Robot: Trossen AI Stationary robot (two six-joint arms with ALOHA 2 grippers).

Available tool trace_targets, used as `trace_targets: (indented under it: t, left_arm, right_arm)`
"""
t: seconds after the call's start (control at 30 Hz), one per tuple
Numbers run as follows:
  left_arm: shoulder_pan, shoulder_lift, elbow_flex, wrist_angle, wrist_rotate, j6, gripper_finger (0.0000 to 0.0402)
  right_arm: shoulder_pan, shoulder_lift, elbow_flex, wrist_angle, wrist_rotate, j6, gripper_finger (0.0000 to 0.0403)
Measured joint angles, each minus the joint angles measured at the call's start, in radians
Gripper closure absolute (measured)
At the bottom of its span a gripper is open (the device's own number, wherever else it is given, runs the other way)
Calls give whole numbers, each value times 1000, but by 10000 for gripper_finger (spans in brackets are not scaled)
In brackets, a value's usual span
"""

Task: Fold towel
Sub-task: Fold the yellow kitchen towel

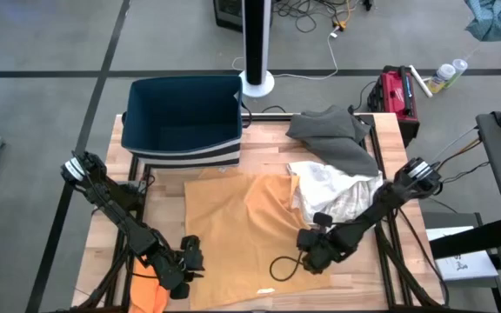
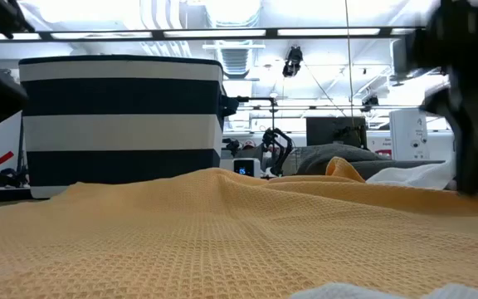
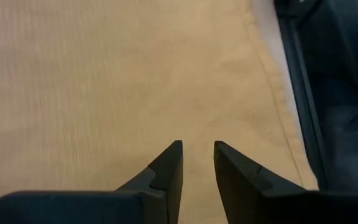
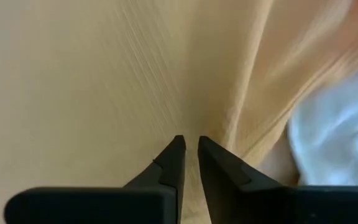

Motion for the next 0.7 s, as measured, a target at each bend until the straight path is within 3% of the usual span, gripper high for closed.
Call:
trace_targets:
  t: [0.13,0.3,0.5,0.7]
  left_arm:
    - [4,-29,5,-17,-11,23,319]
    - [15,-136,4,-219,-126,-7,319]
    - [44,-281,-22,-476,-337,-209,319]
    - [112,-383,-177,-520,-313,-456,317]
  right_arm:
    - [29,-81,-1,14,183,58,347]
    - [-11,-157,-16,4,366,156,315]
    - [-188,-188,-57,-9,401,284,264]
    - [-392,-169,-74,4,328,289,217]
